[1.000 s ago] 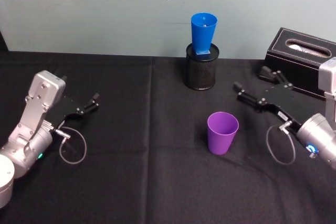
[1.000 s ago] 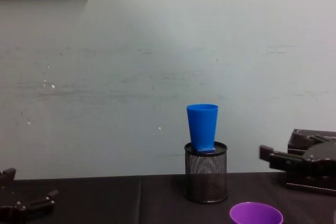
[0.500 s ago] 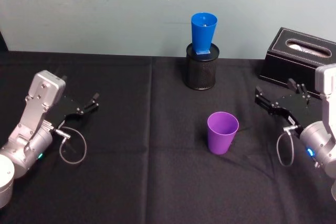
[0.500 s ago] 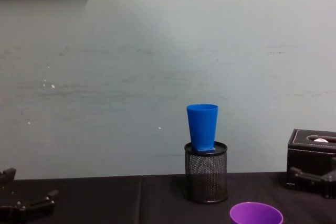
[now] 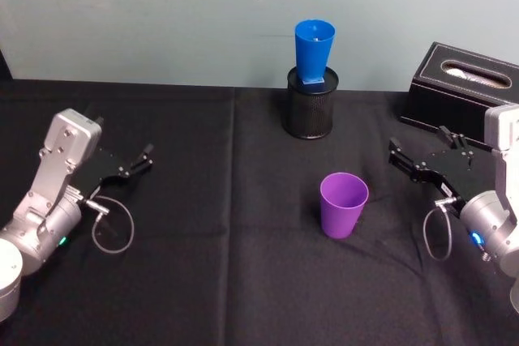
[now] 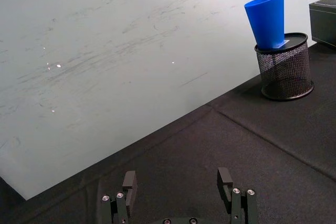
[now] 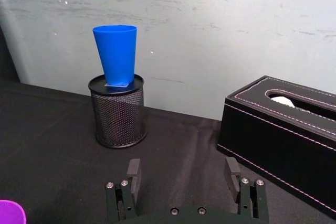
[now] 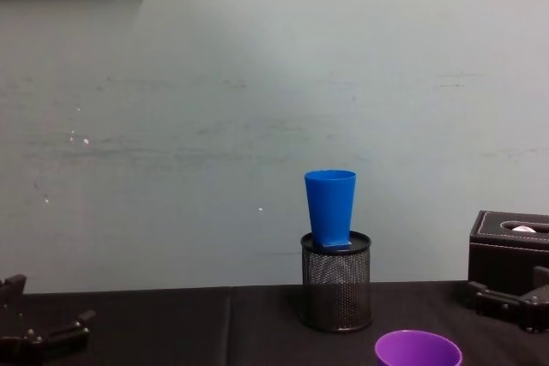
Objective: Pick up one cup with a gripper and tap it against the other cup.
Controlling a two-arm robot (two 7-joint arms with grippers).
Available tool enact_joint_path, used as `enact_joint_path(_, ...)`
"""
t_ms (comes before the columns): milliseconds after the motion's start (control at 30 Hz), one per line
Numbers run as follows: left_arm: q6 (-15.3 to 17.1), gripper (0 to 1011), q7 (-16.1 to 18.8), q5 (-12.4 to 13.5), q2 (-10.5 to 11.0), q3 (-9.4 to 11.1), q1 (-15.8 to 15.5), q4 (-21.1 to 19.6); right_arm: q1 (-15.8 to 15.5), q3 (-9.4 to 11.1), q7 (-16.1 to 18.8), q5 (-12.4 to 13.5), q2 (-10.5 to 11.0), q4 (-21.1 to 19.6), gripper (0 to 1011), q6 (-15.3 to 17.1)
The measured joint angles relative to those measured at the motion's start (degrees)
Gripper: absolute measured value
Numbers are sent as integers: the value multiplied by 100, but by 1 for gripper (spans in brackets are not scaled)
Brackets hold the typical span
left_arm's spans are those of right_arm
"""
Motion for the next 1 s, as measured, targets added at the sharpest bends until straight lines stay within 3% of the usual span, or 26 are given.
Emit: enact_joint_path(1000,0,1005,0,0,0,0,0,0,-17,-5,-95,-48,9,-57,1003,51)
